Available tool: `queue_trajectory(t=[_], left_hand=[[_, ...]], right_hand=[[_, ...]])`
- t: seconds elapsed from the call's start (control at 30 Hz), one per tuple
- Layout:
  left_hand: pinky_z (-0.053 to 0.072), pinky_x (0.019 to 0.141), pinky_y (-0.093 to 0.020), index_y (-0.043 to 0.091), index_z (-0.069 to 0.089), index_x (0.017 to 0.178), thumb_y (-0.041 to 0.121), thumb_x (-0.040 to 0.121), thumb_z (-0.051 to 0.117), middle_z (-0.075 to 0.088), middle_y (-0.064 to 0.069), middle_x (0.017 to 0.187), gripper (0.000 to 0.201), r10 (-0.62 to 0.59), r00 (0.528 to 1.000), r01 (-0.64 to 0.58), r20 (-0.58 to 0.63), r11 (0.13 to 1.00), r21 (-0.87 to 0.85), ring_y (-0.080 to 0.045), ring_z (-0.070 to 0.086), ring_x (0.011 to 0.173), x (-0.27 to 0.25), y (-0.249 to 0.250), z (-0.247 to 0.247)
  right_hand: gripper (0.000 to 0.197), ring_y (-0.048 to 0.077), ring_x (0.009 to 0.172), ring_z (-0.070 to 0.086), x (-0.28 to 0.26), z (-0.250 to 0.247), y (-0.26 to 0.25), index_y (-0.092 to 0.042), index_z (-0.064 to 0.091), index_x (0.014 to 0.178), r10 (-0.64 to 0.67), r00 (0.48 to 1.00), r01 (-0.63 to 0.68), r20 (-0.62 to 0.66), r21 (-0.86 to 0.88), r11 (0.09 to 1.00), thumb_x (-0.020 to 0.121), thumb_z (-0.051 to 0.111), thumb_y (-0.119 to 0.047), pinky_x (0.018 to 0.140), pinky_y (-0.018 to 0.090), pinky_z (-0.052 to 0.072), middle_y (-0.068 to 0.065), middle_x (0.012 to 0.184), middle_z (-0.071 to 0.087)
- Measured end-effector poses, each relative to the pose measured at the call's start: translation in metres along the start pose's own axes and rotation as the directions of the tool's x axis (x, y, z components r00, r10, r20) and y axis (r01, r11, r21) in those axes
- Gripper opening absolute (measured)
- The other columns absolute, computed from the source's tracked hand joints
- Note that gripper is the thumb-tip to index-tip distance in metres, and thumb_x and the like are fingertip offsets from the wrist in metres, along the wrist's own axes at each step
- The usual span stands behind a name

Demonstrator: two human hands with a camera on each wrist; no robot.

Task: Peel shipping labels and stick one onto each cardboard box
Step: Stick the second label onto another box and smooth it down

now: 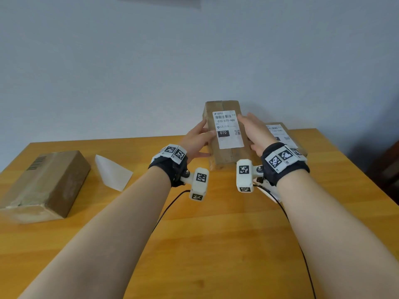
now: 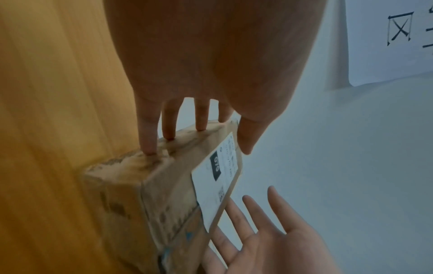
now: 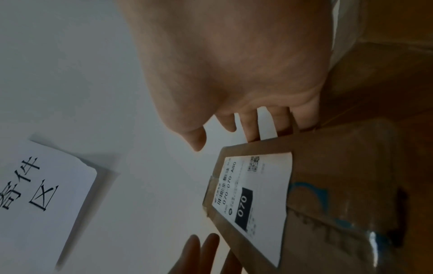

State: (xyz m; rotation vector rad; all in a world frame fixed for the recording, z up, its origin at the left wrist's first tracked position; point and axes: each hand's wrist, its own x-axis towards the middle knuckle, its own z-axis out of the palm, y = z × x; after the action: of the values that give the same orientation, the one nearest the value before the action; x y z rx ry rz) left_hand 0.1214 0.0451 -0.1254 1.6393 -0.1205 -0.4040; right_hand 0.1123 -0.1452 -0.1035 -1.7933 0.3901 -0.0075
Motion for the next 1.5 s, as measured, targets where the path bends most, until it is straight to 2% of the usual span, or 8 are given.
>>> queue_trajectory(t=[0.2,0.3,0.5,0.87,1.17,1.27,1.37,1.5], left_hand=[[0.042,0.116,-0.061,0.026,0.033,0.163,0.020,0.108,0.059,0.052,0.005,0.154,0.061,-0.053,0.998,0.050,-0.030,0.995,-0.090,-0.017,0.047,0.129,0.006,-0.001,0.016],[0.045,0.114,-0.055,0.022,0.042,0.158,0.022,0.107,0.062,0.061,0.007,0.133,0.056,-0.089,0.993,0.079,-0.075,0.988,-0.133,-0.021,0.049,0.138,0.014,-0.007,0.019],[0.046,0.110,-0.052,0.020,0.040,0.160,0.025,0.103,0.068,0.050,-0.005,0.158,0.064,-0.090,0.993,0.080,-0.078,0.989,-0.128,-0.026,0.042,0.149,0.016,-0.007,0.022],[0.055,0.097,-0.044,0.020,0.064,0.140,0.020,0.103,0.065,0.065,-0.006,0.137,0.037,-0.033,0.982,0.049,-0.187,0.995,0.081,-0.025,0.062,0.126,-0.018,0.001,-0.002],[0.048,0.083,-0.032,0.017,0.067,0.132,0.013,0.100,0.060,0.063,-0.010,0.137,0.033,0.055,0.852,0.149,-0.521,0.928,0.341,-0.022,0.061,0.100,-0.081,-0.012,-0.094],[0.043,0.090,-0.034,0.030,0.063,0.135,0.020,0.097,0.058,0.036,-0.011,0.156,0.040,-0.002,0.762,0.348,-0.648,0.845,0.407,-0.035,0.053,0.128,-0.099,-0.027,-0.128],[0.042,0.110,-0.037,0.035,0.059,0.143,0.023,0.097,0.061,0.013,-0.014,0.169,0.047,-0.140,0.766,0.435,-0.627,0.831,0.346,-0.038,0.042,0.142,-0.108,-0.043,-0.149],[0.040,0.118,-0.040,0.022,0.051,0.153,0.019,0.101,0.061,0.042,-0.017,0.160,0.053,-0.273,0.802,0.484,-0.531,0.819,0.309,-0.038,0.048,0.140,-0.103,-0.064,-0.169]], right_hand=[[0.074,0.030,0.151,0.035,0.007,-0.003,0.008,-0.030,0.018,0.166,0.026,1.000,-0.026,0.013,0.045,0.999,0.104,0.049,-0.055,0.123,0.058,0.030,0.002,0.167,0.035],[0.074,0.022,0.136,0.048,0.012,-0.002,0.015,-0.026,0.028,0.163,0.017,1.000,-0.018,0.019,0.042,0.999,0.101,0.053,-0.057,0.114,0.048,0.039,-0.001,0.157,0.047],[0.020,0.004,0.087,0.052,-0.001,-0.008,0.007,-0.025,0.049,0.127,0.031,0.999,-0.033,0.043,0.050,0.998,0.110,0.050,-0.036,0.103,0.039,0.043,-0.010,0.100,0.056],[0.028,0.030,0.110,0.069,-0.032,0.011,-0.010,-0.025,0.068,0.124,0.010,0.989,0.001,0.145,-0.072,0.997,0.100,0.065,-0.039,0.102,0.052,0.055,-0.003,0.118,0.074],[0.022,0.031,0.101,0.075,-0.077,0.080,-0.032,-0.025,0.071,0.115,-0.003,0.942,0.067,0.337,-0.177,0.982,0.102,0.063,-0.040,0.094,0.045,0.056,-0.005,0.112,0.078],[0.024,0.029,0.102,0.074,-0.086,0.095,-0.033,-0.024,0.070,0.119,0.010,0.925,0.073,0.380,-0.204,0.976,0.103,0.063,-0.040,0.098,0.050,0.054,-0.005,0.115,0.076],[0.022,0.029,0.104,0.074,-0.092,0.102,-0.030,-0.026,0.070,0.117,0.030,0.919,0.066,0.393,-0.227,0.972,0.102,0.063,-0.041,0.099,0.052,0.053,-0.005,0.116,0.076],[0.027,0.029,0.104,0.074,-0.096,0.099,-0.026,-0.022,0.068,0.122,0.051,0.921,0.042,0.387,-0.229,0.973,0.103,0.063,-0.040,0.100,0.054,0.055,-0.002,0.114,0.077]])
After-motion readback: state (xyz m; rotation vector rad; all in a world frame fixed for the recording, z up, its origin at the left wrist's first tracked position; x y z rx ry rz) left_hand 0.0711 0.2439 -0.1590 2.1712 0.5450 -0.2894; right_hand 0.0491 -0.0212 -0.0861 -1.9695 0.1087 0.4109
